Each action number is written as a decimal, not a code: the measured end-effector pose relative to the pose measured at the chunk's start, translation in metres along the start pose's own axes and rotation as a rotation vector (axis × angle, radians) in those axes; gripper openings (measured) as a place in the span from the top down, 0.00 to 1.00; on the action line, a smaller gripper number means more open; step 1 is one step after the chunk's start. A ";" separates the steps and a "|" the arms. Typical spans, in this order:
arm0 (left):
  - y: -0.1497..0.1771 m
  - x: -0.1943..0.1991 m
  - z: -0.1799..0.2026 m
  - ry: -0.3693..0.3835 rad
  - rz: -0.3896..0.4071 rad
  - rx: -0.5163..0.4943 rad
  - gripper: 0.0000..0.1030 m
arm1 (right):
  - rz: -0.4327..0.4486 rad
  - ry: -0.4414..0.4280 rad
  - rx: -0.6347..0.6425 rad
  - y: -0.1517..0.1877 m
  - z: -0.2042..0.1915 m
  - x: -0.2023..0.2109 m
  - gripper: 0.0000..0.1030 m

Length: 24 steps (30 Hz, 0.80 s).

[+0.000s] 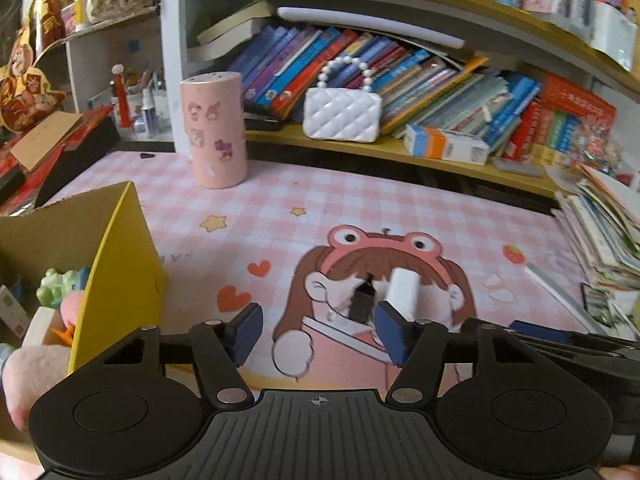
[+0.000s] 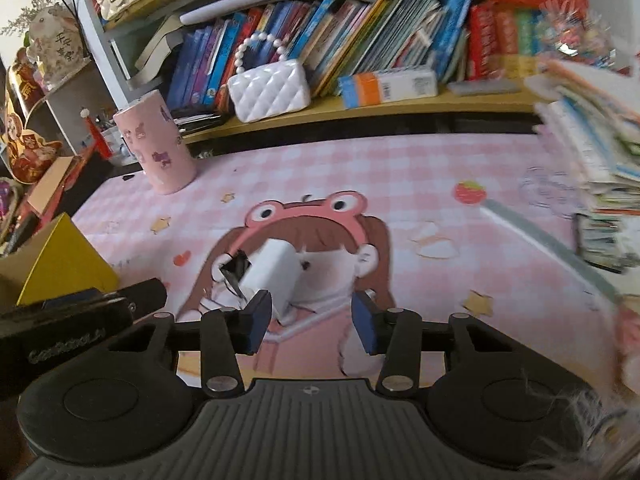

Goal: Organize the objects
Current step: 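Grasp the black binder clip with the left gripper while the right grasps the white charger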

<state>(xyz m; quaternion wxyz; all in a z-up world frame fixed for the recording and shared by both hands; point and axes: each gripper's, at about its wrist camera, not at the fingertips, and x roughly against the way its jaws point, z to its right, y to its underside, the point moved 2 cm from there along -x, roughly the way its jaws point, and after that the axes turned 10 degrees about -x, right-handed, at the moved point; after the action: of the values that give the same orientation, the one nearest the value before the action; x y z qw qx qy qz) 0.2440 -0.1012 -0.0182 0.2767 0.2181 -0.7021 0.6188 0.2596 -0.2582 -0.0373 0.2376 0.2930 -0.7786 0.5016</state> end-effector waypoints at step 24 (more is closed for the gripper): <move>-0.017 -0.036 -0.003 -0.067 -0.025 -0.009 0.40 | -0.101 -0.057 -0.032 -0.031 0.014 -0.073 0.76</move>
<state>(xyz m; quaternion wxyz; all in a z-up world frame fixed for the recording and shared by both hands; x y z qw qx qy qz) 0.2830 -0.1018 -0.0289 0.2619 0.2463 -0.7109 0.6045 0.3323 -0.2649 -0.0711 0.2447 0.3423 -0.7772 0.4679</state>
